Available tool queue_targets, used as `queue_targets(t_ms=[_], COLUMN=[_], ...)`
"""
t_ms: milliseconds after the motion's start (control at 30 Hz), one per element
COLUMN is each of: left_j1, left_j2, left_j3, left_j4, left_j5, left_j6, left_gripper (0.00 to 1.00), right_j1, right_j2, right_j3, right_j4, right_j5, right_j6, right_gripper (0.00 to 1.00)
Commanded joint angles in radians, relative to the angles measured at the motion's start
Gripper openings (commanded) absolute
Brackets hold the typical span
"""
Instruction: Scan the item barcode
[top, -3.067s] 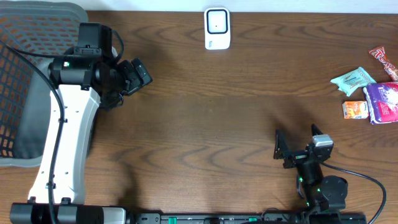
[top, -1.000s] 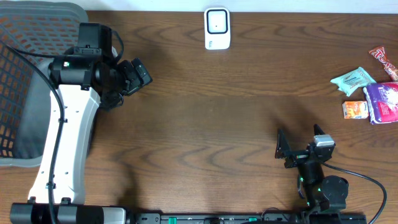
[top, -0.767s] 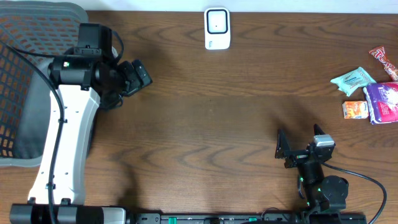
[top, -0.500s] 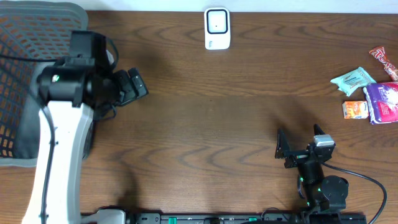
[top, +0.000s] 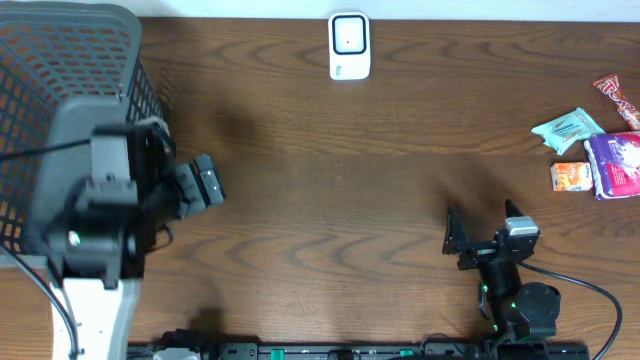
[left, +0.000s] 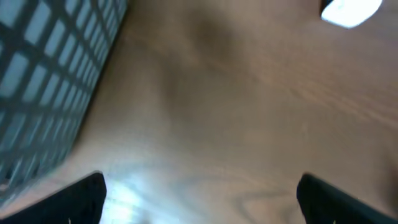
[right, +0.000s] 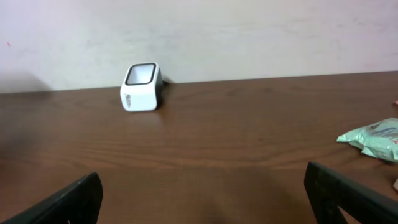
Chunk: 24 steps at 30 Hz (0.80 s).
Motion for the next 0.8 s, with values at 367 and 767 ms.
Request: queue_targets(t_ms=[367, 767], left_j1=[-0.004, -0.003], left_j2=[-0.484, -0.879], left_j3=[-0.673, -0.866], left_j4=[0.433, 0.523], left_j5=[0.083, 0.066], left_j6=[0.097, 0.098], left_gripper=[0.98, 0.98], right_j1=[-0.005, -0.005], right_j2=[-0.007, -0.007], right_j3=[-0.001, -0.001], right_j4=[-0.005, -0.005], right_j5=[0.008, 0.008], right_j6=[-0.013, -0.013], right_gripper=[0.99, 0.99])
